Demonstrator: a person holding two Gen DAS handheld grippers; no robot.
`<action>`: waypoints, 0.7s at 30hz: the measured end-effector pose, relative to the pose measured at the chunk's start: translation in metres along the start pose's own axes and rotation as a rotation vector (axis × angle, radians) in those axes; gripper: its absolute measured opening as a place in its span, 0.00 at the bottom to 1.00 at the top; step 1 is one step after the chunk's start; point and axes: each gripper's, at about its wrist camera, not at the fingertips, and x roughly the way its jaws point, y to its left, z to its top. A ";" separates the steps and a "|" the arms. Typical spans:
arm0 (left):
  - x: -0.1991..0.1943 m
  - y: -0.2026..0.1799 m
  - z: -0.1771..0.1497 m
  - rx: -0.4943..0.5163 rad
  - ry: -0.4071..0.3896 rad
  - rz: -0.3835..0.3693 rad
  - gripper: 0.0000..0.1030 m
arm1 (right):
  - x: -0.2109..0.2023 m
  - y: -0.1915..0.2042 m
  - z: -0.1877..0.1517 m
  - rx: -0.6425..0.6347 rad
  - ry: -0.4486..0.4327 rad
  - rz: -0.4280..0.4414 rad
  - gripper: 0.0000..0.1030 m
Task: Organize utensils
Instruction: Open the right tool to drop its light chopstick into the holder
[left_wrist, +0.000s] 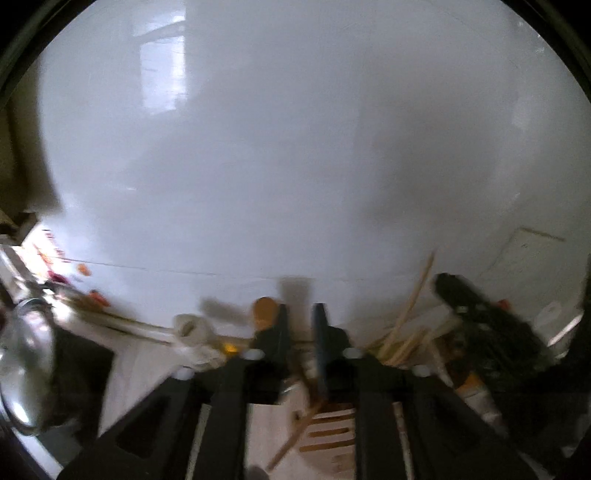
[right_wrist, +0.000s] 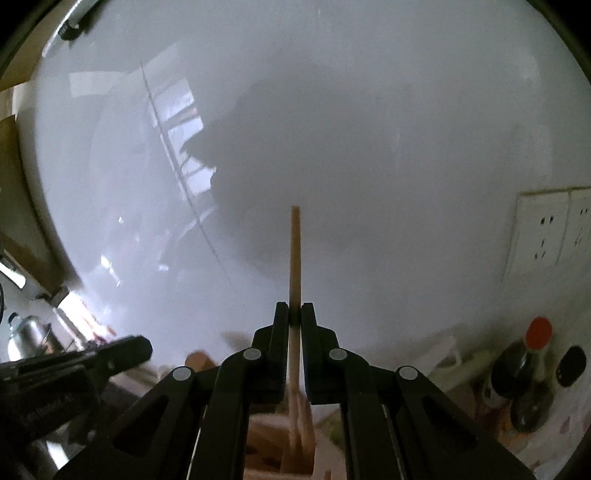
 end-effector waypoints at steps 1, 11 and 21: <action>-0.003 0.003 -0.002 -0.005 -0.003 0.019 0.64 | -0.004 0.001 -0.001 -0.005 0.006 -0.003 0.20; -0.034 0.023 -0.050 -0.034 -0.013 0.063 1.00 | -0.087 -0.027 -0.021 0.048 0.063 -0.099 0.53; -0.003 -0.034 -0.155 0.070 0.197 0.028 1.00 | -0.144 -0.113 -0.137 0.165 0.334 -0.313 0.55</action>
